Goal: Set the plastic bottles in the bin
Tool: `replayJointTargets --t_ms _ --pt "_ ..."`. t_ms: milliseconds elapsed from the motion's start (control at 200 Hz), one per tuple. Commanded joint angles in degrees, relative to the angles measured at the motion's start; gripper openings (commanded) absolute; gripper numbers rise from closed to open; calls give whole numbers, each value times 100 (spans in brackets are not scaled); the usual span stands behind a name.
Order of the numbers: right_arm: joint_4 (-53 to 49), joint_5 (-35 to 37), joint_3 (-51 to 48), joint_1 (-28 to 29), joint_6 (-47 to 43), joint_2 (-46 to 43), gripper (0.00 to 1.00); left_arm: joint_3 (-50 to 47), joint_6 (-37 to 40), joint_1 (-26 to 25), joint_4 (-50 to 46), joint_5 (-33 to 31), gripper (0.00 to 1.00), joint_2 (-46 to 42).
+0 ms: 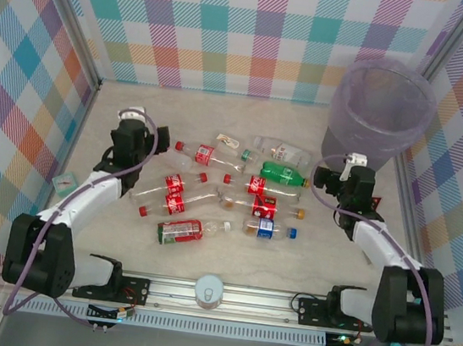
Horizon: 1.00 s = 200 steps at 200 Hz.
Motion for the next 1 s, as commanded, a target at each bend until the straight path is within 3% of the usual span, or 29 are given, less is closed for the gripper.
replayJointTargets --t_ms 0,115,195,410,595,810,995 --pt "-1541 -123 167 203 415 -508 99 692 -558 234 -2250 -339 100 151" --pt "-2497 -407 418 372 638 -917 99 1093 -1093 776 -2654 615 98 603" --pt "-3128 -657 698 387 669 -1066 99 1271 -1586 864 -2627 1173 96 946" --pt "-3967 -1452 1166 411 919 -1246 99 1334 -3391 875 -1503 2380 95 1860" --pt "-3824 -2687 925 415 1334 -1621 99 1177 -4494 880 -690 2333 93 2354" --pt "-4260 -2604 974 413 1252 -1918 99 978 -5402 906 182 2513 89 2974" --pt "-4611 -2657 1017 413 1385 -2023 99 589 -6115 908 718 2307 83 3230"
